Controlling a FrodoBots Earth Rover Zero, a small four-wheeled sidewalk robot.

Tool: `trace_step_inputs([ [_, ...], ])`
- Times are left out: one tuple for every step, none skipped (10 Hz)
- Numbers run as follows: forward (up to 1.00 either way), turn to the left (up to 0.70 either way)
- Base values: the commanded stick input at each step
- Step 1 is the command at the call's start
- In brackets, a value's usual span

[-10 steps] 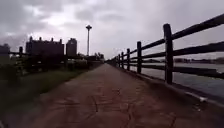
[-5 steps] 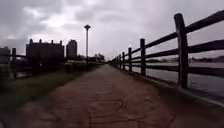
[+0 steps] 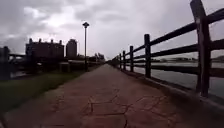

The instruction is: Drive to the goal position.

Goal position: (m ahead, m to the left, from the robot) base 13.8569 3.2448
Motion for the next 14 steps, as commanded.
trace_step_inputs([
  [1.00, 0.00],
  [1.00, 0.00],
  [1.00, 0.00],
  [1.00, 0.19],
  [1.00, 0.31],
  [1.00, 0.00],
  [1.00, 0.00],
  [1.00, 0.00],
  [1.00, 0.00],
  [1.00, 0.00],
  [1.00, 0.00],
  [1.00, 0.06],
  [1.00, 0.14],
  [1.00, 0.27],
])
